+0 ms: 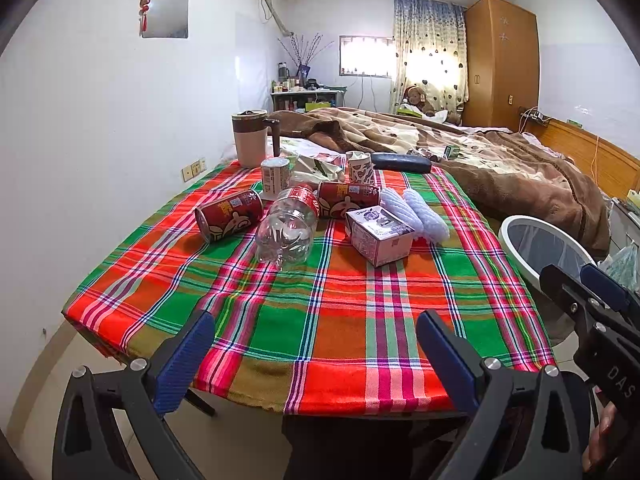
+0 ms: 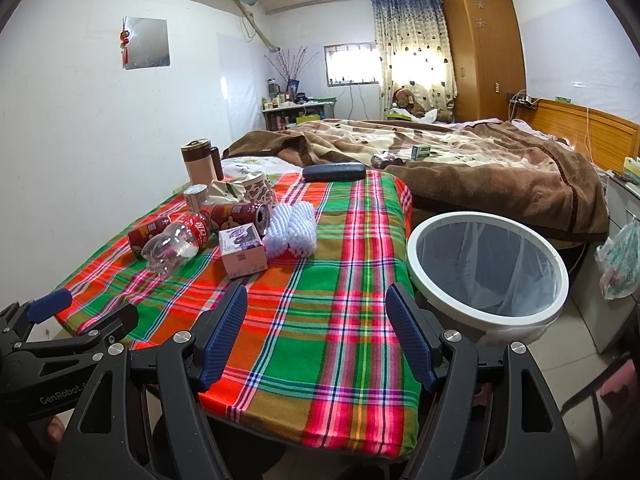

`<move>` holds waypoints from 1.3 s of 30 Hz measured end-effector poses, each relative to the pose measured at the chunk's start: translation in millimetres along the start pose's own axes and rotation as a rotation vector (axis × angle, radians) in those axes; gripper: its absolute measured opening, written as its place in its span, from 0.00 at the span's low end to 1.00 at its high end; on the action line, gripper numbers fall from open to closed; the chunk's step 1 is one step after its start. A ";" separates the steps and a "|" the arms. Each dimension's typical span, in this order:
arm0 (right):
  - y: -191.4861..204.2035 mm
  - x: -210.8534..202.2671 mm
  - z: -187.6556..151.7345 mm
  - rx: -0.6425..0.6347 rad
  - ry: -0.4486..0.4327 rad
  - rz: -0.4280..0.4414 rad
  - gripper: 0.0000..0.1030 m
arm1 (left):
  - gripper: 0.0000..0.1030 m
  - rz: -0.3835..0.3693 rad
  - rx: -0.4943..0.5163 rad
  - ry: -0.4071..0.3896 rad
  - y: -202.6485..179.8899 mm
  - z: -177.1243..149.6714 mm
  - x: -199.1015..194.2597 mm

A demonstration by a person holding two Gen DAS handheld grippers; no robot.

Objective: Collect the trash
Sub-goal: 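Grasp the white foam net with the right tool while the left tool grasps the clear plastic bottle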

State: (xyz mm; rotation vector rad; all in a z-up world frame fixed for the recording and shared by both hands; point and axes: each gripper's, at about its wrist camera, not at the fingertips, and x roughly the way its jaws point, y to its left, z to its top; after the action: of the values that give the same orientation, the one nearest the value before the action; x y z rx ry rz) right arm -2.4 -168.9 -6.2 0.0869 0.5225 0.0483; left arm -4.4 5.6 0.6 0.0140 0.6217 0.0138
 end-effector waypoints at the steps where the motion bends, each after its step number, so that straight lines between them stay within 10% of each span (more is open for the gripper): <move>1: 0.1 0.1 0.1 0.000 0.000 -0.001 0.71 | 0.99 0.000 0.001 0.001 0.0 0.1 0.1; 39: -6.2 93.8 44.8 0.001 0.088 -0.034 0.71 | 0.98 -0.019 -0.053 0.067 61.5 47.4 85.7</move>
State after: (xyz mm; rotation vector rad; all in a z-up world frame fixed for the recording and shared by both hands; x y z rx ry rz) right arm 101.4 -171.8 -14.7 0.0776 0.6123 0.0187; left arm 92.4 68.1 -9.7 -0.0443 0.6880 0.0123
